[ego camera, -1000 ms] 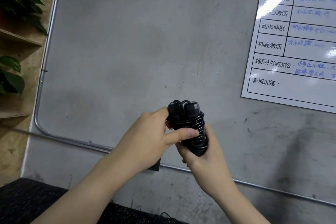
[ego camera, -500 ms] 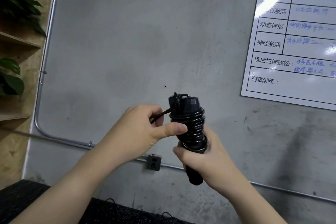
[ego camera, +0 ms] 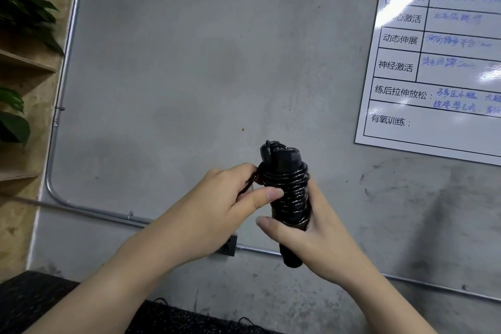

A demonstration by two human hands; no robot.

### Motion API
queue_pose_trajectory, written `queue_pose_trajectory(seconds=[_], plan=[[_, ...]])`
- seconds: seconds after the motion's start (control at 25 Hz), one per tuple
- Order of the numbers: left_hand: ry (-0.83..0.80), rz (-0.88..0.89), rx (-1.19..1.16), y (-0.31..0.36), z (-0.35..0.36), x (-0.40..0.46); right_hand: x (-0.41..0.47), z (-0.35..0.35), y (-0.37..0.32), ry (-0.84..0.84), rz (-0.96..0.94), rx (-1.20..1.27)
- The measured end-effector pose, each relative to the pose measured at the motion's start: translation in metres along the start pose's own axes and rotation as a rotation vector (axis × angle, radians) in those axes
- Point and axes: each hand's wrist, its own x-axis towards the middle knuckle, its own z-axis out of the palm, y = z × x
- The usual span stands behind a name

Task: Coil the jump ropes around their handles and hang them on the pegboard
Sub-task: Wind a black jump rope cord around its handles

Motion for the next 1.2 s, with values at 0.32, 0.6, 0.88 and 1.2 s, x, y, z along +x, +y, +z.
queue_pose_trajectory(seconds=[0.32,0.6,0.88,1.2], plan=[[0.023,0.016,-0.009,0.004,0.005,0.002,0.004,-0.007,-0.004,0.079,0.012,0.224],[-0.050,-0.014,0.071,0.013,0.007,-0.003,0.007,-0.005,-0.011,0.104,-0.015,0.247],[-0.096,-0.105,0.126,0.018,0.011,-0.005,0.006,-0.003,-0.002,0.124,0.032,0.282],[0.230,-0.204,-0.369,0.016,0.001,0.003,0.011,-0.007,0.004,0.141,0.166,0.556]])
